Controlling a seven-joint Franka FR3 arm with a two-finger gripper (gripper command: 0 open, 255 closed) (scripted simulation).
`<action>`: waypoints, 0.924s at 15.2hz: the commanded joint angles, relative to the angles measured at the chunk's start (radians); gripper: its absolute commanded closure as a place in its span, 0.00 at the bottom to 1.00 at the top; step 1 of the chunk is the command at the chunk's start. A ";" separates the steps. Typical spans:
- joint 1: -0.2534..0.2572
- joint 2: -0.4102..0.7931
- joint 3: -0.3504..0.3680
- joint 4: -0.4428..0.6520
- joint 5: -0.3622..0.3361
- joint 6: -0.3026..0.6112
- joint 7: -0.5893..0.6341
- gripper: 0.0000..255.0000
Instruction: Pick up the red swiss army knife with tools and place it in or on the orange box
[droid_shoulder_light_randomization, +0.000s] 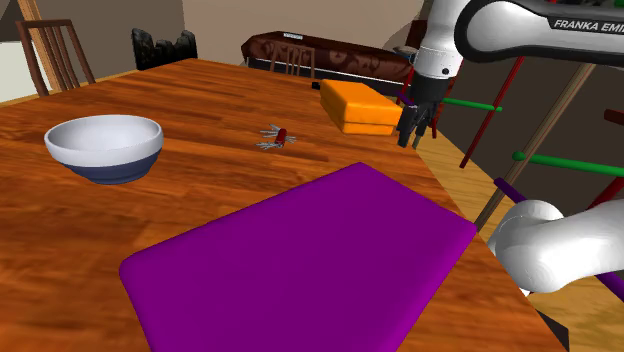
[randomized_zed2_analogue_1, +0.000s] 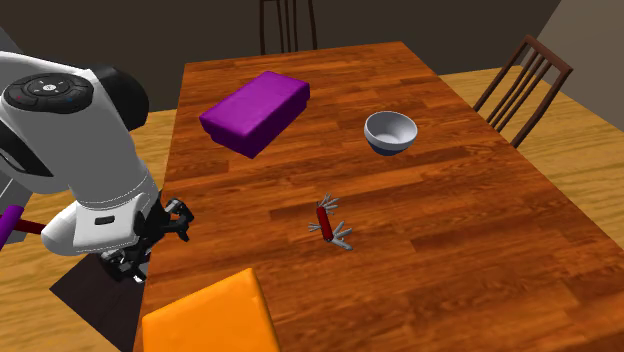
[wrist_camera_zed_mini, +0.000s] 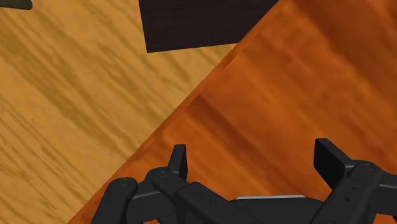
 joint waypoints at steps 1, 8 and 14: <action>0.000 0.000 0.000 0.000 0.000 0.000 0.000 0.00; -0.005 0.177 0.133 0.116 0.110 0.063 0.270 0.00; -0.020 0.364 0.230 0.271 0.154 0.108 0.495 0.00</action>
